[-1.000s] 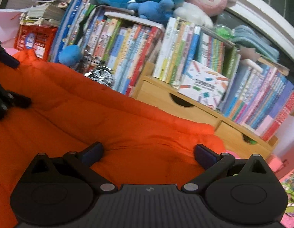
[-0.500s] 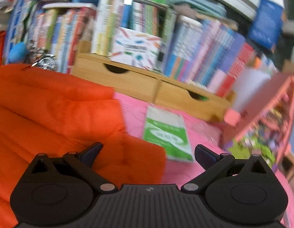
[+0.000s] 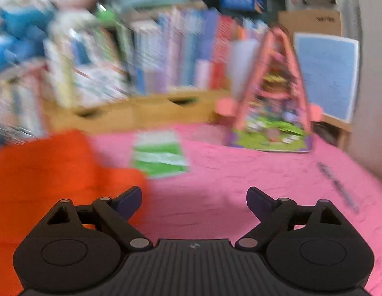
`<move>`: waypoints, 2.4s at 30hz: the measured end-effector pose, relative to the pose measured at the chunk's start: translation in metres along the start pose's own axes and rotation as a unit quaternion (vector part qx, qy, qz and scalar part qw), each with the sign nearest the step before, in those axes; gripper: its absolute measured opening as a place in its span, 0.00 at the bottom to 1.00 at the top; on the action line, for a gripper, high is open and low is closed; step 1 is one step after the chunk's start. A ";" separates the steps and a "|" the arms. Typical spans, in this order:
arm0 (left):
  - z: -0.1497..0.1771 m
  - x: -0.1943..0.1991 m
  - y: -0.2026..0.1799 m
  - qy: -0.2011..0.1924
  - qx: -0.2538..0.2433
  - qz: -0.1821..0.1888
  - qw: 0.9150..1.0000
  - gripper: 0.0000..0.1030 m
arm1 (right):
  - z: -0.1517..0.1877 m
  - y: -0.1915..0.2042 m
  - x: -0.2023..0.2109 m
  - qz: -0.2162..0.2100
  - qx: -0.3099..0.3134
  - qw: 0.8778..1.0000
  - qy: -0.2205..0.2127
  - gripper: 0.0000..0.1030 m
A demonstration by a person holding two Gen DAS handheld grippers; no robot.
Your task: Fold clothes
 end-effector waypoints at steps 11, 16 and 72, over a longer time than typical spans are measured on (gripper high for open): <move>0.030 -0.072 -0.161 0.051 -0.227 0.090 0.968 0.84 | 0.036 0.157 0.040 -0.223 0.090 0.970 0.025 0.26; 0.024 -0.116 -0.168 0.069 -0.203 0.064 0.975 0.82 | 0.045 0.160 0.028 -0.218 0.088 0.971 0.039 0.27; -0.001 -0.100 -0.170 0.228 -0.068 0.193 0.952 0.33 | 0.065 0.177 0.015 -0.220 0.036 0.970 0.098 0.42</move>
Point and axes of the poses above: each gripper's, at about its wrist camera, not at the fingertips, and x roughly against the way its jaws point, y to its left, z to its underside, the point moved 4 cm from there along -x, roughly the way its jaws point, and after that the axes turned 4 degrees about -y, right-handed, at the moved point
